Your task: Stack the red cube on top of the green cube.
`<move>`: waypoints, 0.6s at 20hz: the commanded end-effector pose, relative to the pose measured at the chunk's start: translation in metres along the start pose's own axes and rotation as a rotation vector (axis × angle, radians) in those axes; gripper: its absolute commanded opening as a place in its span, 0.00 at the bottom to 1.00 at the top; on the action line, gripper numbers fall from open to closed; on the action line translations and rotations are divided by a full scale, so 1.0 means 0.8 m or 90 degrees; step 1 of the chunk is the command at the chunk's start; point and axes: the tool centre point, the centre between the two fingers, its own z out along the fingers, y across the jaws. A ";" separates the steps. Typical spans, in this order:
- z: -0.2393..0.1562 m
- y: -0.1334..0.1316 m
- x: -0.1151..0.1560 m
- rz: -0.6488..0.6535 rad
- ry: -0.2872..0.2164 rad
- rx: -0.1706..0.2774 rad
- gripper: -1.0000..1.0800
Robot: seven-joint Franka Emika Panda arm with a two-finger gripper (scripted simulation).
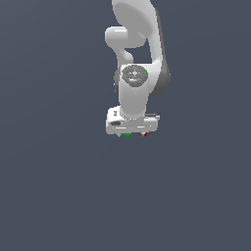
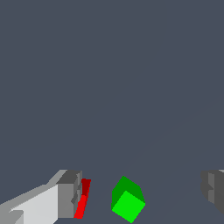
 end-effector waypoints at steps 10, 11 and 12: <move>0.010 -0.009 -0.015 0.011 0.003 0.000 0.96; 0.013 -0.011 -0.019 0.014 0.003 0.000 0.96; 0.015 -0.014 -0.023 0.017 0.004 0.000 0.96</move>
